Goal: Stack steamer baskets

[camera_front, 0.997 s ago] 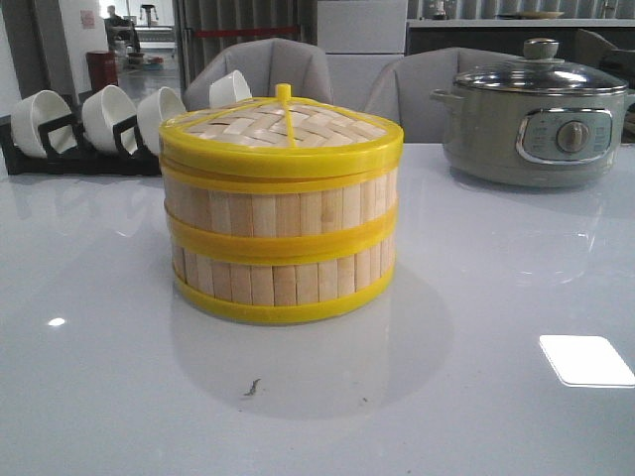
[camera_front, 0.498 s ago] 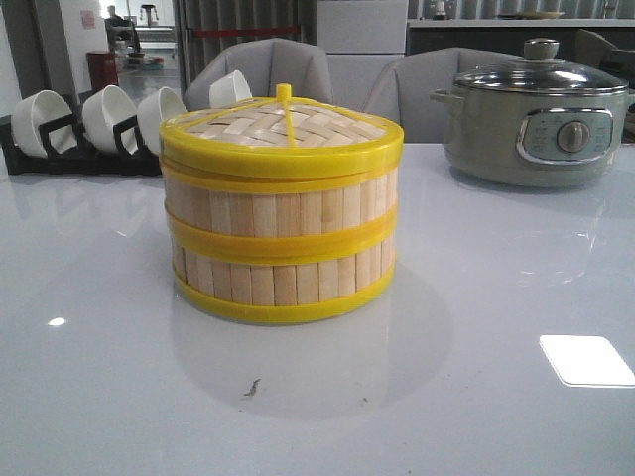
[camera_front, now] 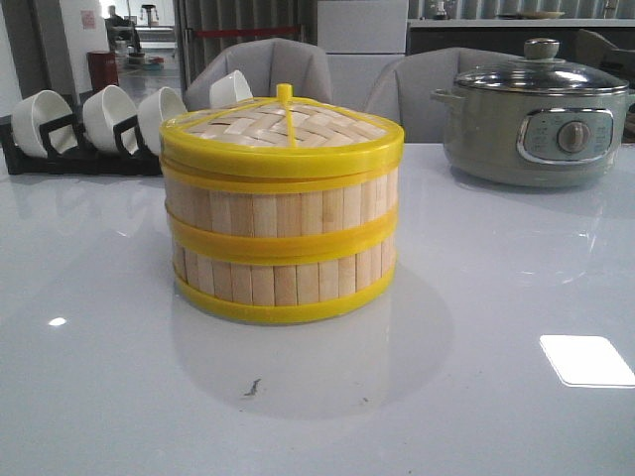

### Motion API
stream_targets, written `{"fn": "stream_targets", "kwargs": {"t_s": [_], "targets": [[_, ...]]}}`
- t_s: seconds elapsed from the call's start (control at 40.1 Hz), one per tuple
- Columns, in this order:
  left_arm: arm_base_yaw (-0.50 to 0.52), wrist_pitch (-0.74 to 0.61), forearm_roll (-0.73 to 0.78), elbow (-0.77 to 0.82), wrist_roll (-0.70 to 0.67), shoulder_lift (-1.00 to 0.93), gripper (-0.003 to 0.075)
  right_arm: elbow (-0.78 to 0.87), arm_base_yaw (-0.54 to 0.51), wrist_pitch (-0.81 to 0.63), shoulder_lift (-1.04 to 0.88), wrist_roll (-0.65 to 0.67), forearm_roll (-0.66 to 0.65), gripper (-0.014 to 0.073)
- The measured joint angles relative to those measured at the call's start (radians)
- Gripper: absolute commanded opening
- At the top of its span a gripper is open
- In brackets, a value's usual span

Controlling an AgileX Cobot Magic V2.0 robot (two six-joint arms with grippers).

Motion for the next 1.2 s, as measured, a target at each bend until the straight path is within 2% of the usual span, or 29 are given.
{"fn": "stream_targets", "kwargs": {"t_s": [1.196], "targets": [[0.0,0.0,0.016,0.0,0.0,-0.004,0.0097,0.0,0.0,0.0,0.0,0.0,0.0,0.0054]]}}
